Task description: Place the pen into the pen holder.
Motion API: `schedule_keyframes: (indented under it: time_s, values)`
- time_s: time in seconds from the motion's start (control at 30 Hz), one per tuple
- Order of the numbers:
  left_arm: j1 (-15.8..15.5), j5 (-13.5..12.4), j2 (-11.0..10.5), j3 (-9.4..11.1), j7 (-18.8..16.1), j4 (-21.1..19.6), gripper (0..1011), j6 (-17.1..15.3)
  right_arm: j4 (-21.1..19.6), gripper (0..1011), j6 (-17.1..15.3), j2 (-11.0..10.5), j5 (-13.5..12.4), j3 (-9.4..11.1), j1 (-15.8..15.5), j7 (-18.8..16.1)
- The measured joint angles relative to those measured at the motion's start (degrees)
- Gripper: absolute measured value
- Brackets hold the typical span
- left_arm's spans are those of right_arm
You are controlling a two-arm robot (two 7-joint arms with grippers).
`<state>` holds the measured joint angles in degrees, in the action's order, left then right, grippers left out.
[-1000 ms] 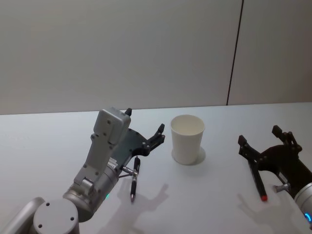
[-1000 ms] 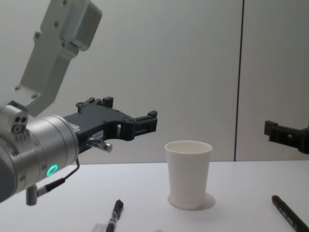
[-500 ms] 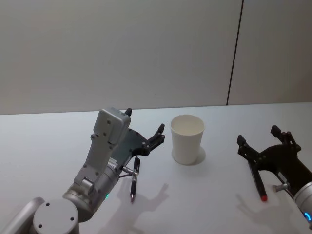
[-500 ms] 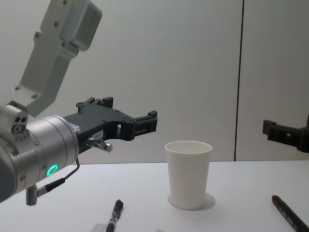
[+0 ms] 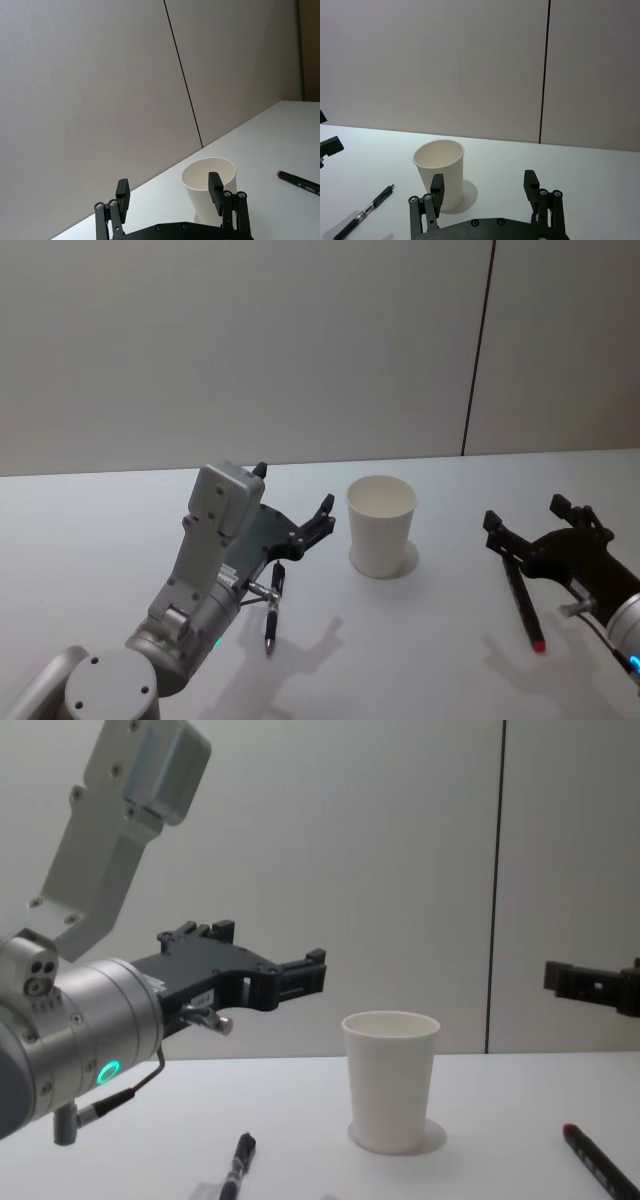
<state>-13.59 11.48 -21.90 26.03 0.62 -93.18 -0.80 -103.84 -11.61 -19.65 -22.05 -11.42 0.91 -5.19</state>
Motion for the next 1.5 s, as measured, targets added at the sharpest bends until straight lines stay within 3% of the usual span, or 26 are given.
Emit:
schedule_keyframes:
  time_s: [0.3, 0.77, 1.13, 1.5]
  values:
    - [0.00, 0.00, 0.00, 0.00, 0.00, 0.00, 1000, 0.00, 0.01, 1001, -9.31, 0.02, -3.29, 1.30, 2.89, 1.53]
    - [0.00, 0.00, 0.00, 0.00, 0.00, 0.00, 1000, 0.00, 3.21, 1001, -22.65, 0.68, -4.37, 2.20, 8.89, 3.32]
    - [0.00, 0.00, 0.00, 0.00, 0.00, 0.00, 1000, 0.00, 9.02, 1001, -31.79, 1.99, -2.34, 1.82, 14.92, 3.01]
    - [0.00, 0.00, 0.00, 0.00, 0.00, 0.00, 1000, 0.00, 15.15, 1001, -37.09, 3.61, 0.47, 0.79, 20.14, 1.60]
